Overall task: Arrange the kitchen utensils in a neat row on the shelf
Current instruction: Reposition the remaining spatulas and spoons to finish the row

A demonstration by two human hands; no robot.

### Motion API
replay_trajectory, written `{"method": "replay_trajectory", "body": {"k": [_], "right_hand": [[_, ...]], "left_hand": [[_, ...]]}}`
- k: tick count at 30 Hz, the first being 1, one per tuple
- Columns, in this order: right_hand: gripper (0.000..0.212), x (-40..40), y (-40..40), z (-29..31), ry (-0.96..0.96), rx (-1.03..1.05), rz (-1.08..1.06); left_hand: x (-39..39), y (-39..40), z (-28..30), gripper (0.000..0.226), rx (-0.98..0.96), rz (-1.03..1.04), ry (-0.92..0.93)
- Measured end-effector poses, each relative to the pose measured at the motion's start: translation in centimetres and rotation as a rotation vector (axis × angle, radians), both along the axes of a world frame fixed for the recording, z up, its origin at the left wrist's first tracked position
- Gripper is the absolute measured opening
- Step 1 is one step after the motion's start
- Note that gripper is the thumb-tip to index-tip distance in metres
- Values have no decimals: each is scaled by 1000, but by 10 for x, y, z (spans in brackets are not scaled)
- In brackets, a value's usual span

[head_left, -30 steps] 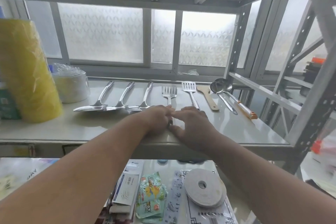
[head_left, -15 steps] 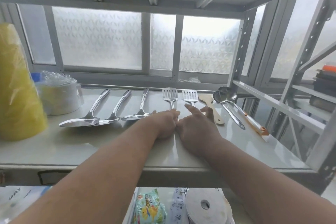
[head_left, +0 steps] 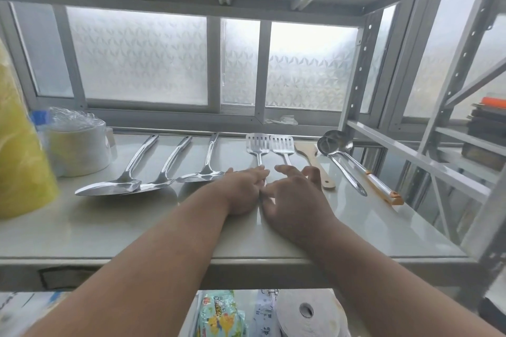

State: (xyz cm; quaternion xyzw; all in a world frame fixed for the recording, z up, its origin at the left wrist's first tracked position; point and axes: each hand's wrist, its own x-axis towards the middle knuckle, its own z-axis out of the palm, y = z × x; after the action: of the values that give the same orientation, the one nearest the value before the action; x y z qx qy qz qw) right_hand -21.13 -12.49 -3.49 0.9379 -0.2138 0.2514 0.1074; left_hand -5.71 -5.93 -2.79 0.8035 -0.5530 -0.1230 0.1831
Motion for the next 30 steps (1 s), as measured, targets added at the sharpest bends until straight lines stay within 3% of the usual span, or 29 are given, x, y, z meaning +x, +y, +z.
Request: {"method": "replay_trajectory", "body": {"k": [22,30], "right_hand": [[29,0,0,0,-104,61,-1],[33,-7,4,3,-164,33,33]], "left_hand": [[-10,7,4,52,-84,31,48],[-32,43,8,60,1,48,2]]}}
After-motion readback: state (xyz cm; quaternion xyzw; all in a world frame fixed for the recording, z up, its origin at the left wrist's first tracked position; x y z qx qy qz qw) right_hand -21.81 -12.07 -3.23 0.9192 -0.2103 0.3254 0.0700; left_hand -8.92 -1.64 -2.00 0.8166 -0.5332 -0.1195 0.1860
